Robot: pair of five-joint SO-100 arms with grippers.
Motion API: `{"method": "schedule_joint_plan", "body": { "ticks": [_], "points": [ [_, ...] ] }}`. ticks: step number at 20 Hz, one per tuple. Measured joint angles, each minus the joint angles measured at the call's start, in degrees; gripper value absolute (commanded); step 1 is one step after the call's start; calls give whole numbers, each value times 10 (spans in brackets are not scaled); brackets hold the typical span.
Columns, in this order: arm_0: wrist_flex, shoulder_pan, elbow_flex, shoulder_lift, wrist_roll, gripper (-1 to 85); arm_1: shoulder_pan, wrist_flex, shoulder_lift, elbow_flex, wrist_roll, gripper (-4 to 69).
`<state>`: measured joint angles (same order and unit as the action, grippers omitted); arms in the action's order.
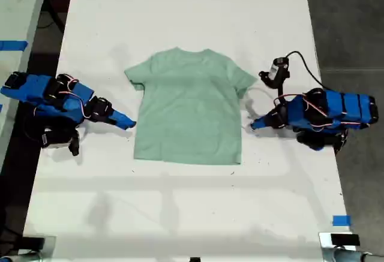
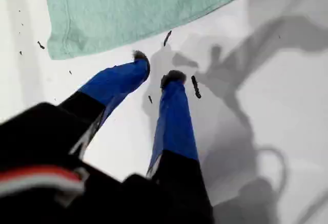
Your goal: Fold t shirt
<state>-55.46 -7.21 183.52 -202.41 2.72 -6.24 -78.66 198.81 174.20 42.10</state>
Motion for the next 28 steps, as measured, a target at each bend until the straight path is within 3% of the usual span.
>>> {"method": "schedule_joint_plan", "body": {
  "ticks": [1, 2, 4, 5, 6, 9, 10, 11, 12, 13, 14, 15, 17, 18, 19, 23, 26, 28],
  "points": [
    [2, 0, 0, 0, 0, 397, 0, 0, 0, 0, -1, 84],
    [7, 19, 0, 0, 0, 294, -19, 0, 0, 0, -25, 86],
    [14, 98, 0, 0, 5, 185, -29, 0, 0, 0, -187, 90],
    [15, 116, 0, 0, 16, 5, -34, 0, 0, 0, -258, 89],
    [18, 138, 0, 0, 18, -1, -46, 0, 0, 0, -285, 88],
    [11, 168, 0, 0, 37, -1, -69, 2, 0, 0, -169, 110],
    [11, 178, 0, 0, 39, -1, -70, 2, 0, 0, -169, 110],
    [11, 184, 0, 0, 39, -1, -73, 3, 0, 0, -215, 93],
    [11, 191, 0, 0, 40, -1, -70, 4, 0, 0, -277, 170],
    [11, 190, 0, 0, 40, -1, -45, 3, 0, 0, -331, 147],
    [11, 184, 0, 0, 40, -1, -19, -10, 0, 0, -347, 77],
    [11, 181, 0, 0, 40, -1, 3, -4, 0, 0, -343, 71],
    [11, 183, 0, 0, 41, -1, -29, 80, 0, 1, -318, 119],
    [11, 181, 0, 0, 46, -1, -34, 110, -6, -4, -300, 211],
    [11, 181, 0, 0, 47, -1, -66, 103, -52, -42, -293, 285],
    [11, 181, 0, 0, 51, -1, -205, 16, -431, -340, -229, 365],
    [11, 181, 0, 0, 54, -1, -348, 10, -625, -485, -133, 338],
    [11, 181, 0, 0, 55, -1, -406, 42, -724, -501, -112, 311]
  ]
}}
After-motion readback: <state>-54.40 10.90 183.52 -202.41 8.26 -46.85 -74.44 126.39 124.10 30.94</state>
